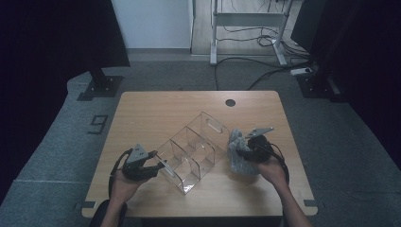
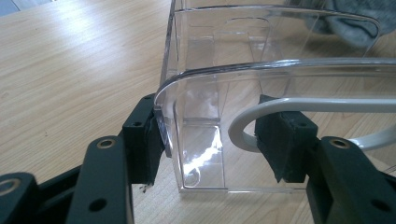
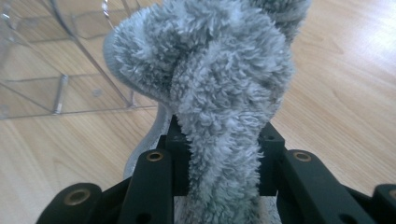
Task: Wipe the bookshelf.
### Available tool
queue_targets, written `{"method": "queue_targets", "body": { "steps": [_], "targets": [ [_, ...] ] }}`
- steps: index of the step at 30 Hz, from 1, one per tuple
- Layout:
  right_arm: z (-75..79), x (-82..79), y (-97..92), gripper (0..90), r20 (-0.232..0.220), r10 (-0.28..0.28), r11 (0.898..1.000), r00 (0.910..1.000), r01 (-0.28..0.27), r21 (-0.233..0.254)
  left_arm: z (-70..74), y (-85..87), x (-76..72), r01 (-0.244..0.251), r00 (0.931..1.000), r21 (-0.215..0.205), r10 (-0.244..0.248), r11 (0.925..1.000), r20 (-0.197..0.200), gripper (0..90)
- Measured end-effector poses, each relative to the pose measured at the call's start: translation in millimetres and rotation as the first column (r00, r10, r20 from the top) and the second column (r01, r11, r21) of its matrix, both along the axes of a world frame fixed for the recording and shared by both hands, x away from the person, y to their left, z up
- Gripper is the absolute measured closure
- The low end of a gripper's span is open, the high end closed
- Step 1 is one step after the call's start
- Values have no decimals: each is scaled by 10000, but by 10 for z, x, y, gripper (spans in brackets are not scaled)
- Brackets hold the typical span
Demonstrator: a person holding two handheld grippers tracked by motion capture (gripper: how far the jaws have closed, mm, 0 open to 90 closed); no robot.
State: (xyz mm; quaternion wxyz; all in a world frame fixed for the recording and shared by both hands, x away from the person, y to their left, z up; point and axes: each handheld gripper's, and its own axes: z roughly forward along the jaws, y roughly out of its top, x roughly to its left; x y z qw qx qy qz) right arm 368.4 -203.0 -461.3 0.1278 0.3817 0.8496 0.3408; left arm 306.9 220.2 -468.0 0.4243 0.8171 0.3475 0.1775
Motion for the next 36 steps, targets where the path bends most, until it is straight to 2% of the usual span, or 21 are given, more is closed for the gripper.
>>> {"method": "queue_targets", "body": {
  "steps": [11, 21, 27, 32, 36],
  "targets": [
    [374, -130, -8, 655, 282, 218, 9989, 9994, -229, 404, 0, 0, 1, 0, 10000, -2, 0, 10000, -7, 432],
    [730, -157, 124, 654, 480, 581, 9957, 9972, -614, 691, 2, 0, 1, 11, 10000, 18, -10, 10000, -17, 432],
    [851, -116, 283, 654, 606, 867, 9941, 9944, -903, 593, 2, -6, -1, 34, 10000, 36, -34, 10000, -15, 432],
    [893, -47, 434, 654, 630, 1010, 9936, 9929, -1039, 440, 3, -10, -2, 34, 10000, 34, -34, 10000, -22, 432],
    [930, 24, 559, 657, 750, 1159, 9915, 9904, -1199, 513, 1, -17, -2, 11, 10000, 9, -11, 10000, -14, 432]
  ]
}}
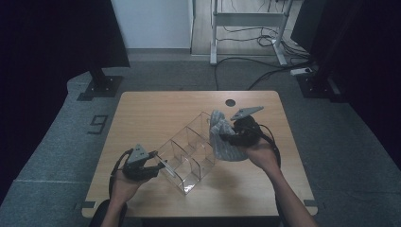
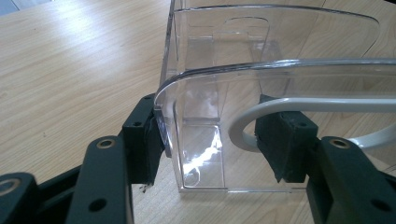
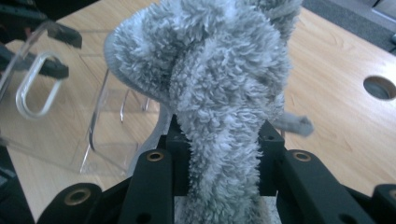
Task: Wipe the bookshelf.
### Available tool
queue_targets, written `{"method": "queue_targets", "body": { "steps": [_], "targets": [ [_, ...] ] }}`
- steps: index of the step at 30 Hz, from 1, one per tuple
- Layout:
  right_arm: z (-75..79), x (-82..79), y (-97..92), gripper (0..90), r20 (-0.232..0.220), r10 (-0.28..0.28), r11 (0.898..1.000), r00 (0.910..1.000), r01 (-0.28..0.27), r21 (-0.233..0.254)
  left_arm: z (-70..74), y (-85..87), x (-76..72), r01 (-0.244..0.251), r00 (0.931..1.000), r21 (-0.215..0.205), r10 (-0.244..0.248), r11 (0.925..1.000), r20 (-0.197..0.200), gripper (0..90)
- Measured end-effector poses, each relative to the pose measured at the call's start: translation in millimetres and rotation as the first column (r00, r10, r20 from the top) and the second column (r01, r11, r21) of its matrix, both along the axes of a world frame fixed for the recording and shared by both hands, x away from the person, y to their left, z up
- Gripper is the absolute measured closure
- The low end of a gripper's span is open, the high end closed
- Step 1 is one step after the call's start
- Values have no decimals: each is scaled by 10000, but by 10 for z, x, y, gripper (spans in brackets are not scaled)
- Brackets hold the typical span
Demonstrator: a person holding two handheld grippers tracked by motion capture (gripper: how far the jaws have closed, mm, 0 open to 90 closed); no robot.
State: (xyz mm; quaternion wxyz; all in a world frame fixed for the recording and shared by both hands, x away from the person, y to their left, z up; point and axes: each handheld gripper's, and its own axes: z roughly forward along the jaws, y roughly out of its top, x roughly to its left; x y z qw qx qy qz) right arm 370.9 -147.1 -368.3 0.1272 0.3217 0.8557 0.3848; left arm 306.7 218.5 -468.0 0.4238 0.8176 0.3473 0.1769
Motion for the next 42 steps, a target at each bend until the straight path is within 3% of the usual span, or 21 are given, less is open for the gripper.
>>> {"method": "queue_targets", "body": {
  "steps": [18, 30, 33, 34, 42],
  "targets": [
    [41, 355, 669, 657, 107, 466, 9985, 9989, -463, -276, 2, -1, 2, 16, 10000, 27, -16, 10000, 5, 431],
    [-169, 613, 999, 658, -168, 361, 9970, 9992, -372, -682, 1, -5, 0, -14, 10000, 1, 14, 10000, -13, 432],
    [-218, 662, 1072, 657, -283, 406, 9950, 9988, -430, -903, 1, -4, 0, -14, 10000, 1, 14, 10000, -15, 432],
    [-264, 689, 1140, 657, -313, 387, 9901, 9988, -426, -1340, 1, -5, 0, -15, 10000, 1, 15, 10000, -16, 431],
    [-342, 729, 1244, 666, -602, 387, 9825, 9974, -490, -1798, 3, -7, 0, -46, 10000, 19, 46, 10000, -27, 431]
  ]
}}
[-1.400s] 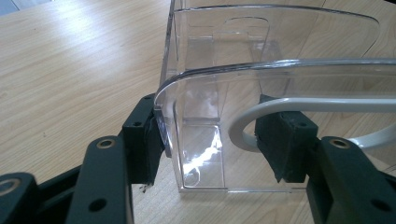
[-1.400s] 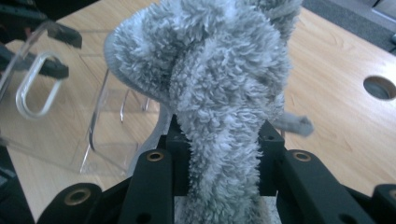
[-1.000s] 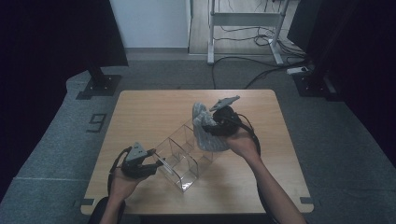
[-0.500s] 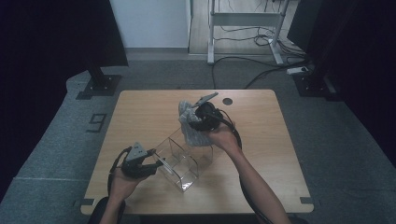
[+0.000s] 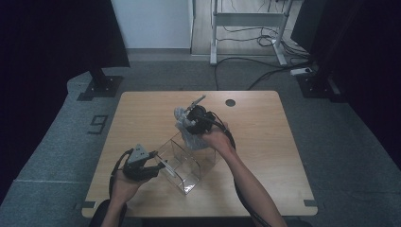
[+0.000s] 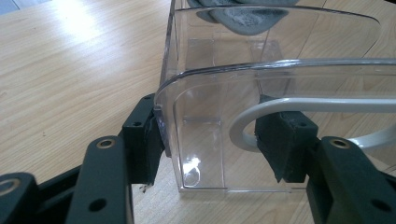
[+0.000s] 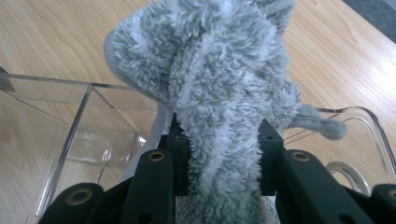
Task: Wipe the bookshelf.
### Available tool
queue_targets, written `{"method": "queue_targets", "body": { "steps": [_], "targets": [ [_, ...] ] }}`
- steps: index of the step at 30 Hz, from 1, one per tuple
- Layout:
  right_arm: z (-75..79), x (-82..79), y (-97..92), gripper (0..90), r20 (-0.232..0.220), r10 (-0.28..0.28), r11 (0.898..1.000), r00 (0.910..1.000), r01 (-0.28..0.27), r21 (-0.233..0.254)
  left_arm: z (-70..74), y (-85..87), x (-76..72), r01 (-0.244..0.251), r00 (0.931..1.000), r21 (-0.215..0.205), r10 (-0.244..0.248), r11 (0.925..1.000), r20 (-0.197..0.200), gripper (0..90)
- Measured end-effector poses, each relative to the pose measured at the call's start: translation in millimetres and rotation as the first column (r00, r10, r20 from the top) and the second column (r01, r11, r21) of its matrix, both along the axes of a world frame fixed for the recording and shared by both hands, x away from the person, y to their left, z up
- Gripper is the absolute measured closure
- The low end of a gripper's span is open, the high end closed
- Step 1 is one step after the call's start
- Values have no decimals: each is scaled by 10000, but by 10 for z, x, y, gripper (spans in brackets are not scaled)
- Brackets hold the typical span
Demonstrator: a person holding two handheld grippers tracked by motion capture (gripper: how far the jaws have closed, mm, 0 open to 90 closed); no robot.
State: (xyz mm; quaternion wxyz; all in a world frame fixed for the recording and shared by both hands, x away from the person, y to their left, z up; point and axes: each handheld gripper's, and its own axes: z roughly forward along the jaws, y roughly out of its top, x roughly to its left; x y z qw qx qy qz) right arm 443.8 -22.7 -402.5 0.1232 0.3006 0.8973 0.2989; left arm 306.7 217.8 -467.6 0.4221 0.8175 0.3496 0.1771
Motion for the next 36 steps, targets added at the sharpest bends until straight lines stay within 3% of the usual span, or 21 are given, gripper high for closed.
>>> {"method": "queue_targets", "body": {
  "steps": [10, 20, 36],
  "targets": [
    [13, -58, -90, 660, 2, 118, 9998, 9999, -118, -157, 4, -4, -2, -43, 10000, 19, 43, 10000, -44, 432],
    [5, -209, -297, 655, -55, 121, 9999, 9999, -121, 39, 2, -3, 0, -38, 10000, -15, 38, 10000, -49, 432],
    [-90, -519, -743, 649, -37, 86, 9972, 10000, -83, 744, 5, -8, 3, -37, 10000, 17, 37, 10000, -70, 432]
  ]
}}
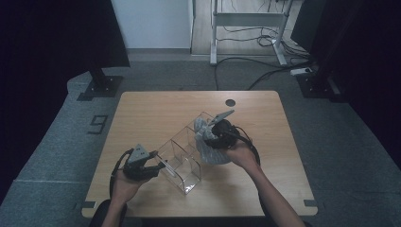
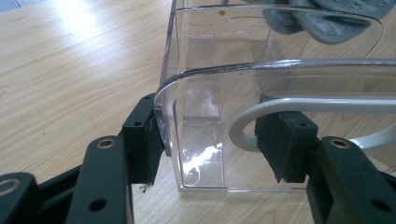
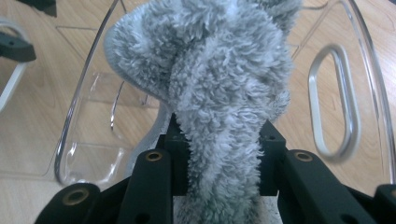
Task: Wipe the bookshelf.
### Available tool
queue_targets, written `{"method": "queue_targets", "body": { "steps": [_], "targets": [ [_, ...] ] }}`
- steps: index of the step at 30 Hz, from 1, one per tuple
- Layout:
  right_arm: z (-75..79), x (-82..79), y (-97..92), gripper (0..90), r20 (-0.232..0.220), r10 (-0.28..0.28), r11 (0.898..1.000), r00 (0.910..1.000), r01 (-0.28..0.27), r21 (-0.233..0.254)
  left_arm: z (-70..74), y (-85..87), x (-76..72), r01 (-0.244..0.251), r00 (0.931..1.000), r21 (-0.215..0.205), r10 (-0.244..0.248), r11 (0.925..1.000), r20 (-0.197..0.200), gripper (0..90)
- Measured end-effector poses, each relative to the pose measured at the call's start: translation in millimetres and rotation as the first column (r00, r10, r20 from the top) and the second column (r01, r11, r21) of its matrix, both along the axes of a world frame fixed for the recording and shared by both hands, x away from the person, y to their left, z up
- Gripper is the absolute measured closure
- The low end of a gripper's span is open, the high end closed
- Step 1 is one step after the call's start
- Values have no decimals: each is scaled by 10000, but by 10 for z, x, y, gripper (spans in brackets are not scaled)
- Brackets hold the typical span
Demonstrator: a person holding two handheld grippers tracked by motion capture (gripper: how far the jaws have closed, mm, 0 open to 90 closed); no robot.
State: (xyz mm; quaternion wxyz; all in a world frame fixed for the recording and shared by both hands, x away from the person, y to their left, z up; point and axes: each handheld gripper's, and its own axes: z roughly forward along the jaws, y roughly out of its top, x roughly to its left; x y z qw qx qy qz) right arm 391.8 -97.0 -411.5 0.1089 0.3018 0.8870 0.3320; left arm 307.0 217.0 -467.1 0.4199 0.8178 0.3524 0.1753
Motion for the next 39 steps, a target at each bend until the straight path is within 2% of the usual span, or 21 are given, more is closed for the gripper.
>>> {"method": "queue_targets", "body": {
  "steps": [12, 18, 23, 25, 34, 39],
  "targets": [
    [-107, -199, -238, 647, -18, -78, 10000, 10000, 78, -3, -1, -4, 1, -18, 10000, -35, 18, 10000, 6, 432],
    [-236, -251, -319, 647, -121, -155, 9998, 9998, 157, 96, -3, -13, 1, -43, 10000, -37, 43, 10000, 21, 432],
    [-352, -273, -342, 647, -204, -188, 9997, 9996, 186, -127, -3, -17, 0, -48, 10000, -39, 49, 10000, 22, 432],
    [-449, -279, -356, 647, -276, -267, 9996, 9993, 264, -91, -4, -17, -1, -52, 10000, -42, 52, 10000, 24, 431],
    [-623, -288, -370, 643, -327, -381, 9992, 9987, 385, 99, -4, -17, -2, -49, 10000, -41, 49, 10000, 29, 432],
    [-785, -289, -374, 643, -454, -415, 9990, 9981, 407, -184, -4, -19, -3, -48, 10000, -42, 48, 10000, 31, 432]
  ]
}}
